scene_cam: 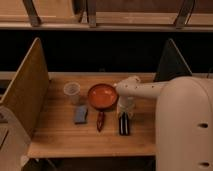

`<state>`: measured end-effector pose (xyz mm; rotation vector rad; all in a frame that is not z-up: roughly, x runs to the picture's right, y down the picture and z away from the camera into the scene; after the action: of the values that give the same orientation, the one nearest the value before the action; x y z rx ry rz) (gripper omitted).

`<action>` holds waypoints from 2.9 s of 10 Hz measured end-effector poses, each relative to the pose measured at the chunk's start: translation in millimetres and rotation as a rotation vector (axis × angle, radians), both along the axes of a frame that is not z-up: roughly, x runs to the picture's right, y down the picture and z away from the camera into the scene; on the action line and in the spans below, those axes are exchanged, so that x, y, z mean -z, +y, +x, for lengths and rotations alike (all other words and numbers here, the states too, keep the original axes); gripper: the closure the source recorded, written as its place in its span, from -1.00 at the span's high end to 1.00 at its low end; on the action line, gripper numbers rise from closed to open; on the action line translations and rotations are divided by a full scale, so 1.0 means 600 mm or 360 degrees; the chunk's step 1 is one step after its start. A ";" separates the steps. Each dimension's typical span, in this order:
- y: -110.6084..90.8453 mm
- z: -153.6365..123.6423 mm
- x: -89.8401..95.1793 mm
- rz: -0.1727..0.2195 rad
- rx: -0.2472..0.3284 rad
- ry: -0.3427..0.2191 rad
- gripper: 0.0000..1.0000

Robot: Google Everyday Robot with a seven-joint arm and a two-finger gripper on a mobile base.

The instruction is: Place the eraser in the ceramic cup

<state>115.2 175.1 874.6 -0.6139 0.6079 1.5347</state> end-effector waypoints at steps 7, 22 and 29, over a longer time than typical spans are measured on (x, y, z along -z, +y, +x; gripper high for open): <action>-0.107 0.142 0.179 0.0124 0.0000 0.0609 -1.00; -0.434 -0.047 0.162 0.0688 0.0465 0.0500 -1.00; -0.408 -0.230 0.209 0.0912 0.0801 -0.0040 -1.00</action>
<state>-22.8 -69.4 749.1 -0.0302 0.2486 1.1402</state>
